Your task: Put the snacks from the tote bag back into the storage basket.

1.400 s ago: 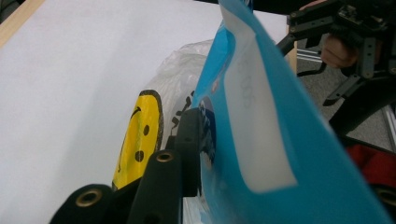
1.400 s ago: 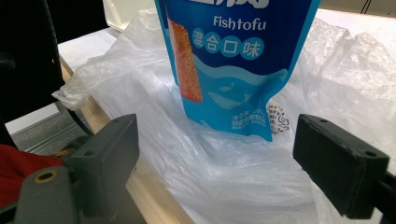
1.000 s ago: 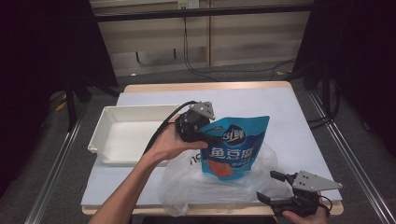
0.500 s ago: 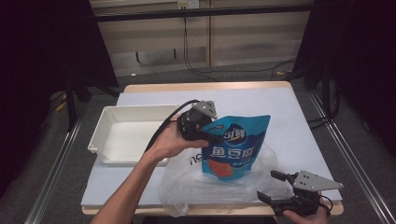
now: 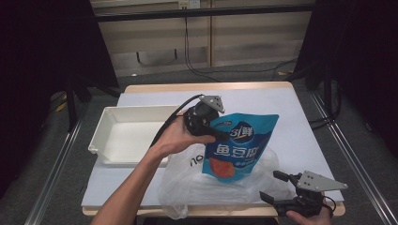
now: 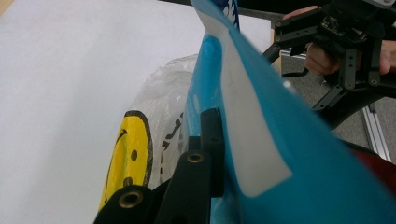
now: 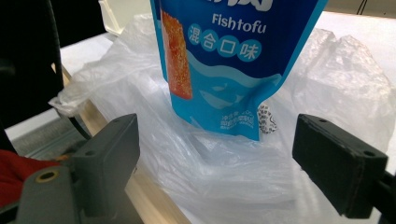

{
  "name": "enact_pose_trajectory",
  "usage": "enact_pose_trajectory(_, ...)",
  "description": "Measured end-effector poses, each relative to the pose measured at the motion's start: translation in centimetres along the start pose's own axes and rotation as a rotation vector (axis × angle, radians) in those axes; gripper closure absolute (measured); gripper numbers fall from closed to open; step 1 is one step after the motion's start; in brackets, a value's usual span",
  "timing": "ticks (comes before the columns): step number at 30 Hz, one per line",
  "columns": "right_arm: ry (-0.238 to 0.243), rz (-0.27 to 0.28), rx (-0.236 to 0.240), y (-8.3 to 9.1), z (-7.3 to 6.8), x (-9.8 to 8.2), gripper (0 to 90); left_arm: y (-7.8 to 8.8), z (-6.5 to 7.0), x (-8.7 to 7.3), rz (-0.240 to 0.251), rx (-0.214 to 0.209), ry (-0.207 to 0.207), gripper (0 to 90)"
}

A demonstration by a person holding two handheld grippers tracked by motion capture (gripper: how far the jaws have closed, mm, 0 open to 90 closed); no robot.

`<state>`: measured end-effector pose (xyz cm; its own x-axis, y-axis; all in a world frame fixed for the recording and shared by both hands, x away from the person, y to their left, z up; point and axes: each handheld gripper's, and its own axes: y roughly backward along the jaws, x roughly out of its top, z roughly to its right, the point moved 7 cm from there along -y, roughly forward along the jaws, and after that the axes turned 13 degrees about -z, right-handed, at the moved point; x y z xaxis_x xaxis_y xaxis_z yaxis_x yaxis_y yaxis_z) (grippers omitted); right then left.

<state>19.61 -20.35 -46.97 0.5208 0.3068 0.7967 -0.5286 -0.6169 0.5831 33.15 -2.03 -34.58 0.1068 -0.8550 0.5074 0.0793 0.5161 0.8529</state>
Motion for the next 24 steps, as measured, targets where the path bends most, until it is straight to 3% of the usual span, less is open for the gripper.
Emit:
enact_pose_trajectory(10, 0.003, 0.003, -0.013, 0.2, 0.2, 0.0, 14.6, 1.2, 0.5, 0.9, 0.023, -0.006, -0.032, 90.0)
enact_pose_trajectory(24, 0.003, 0.001, -0.010, 0.0, 0.1, 0.0, 14.6, 3.5, 1.5, 0.5, 0.044, -0.014, -0.069, 90.0)
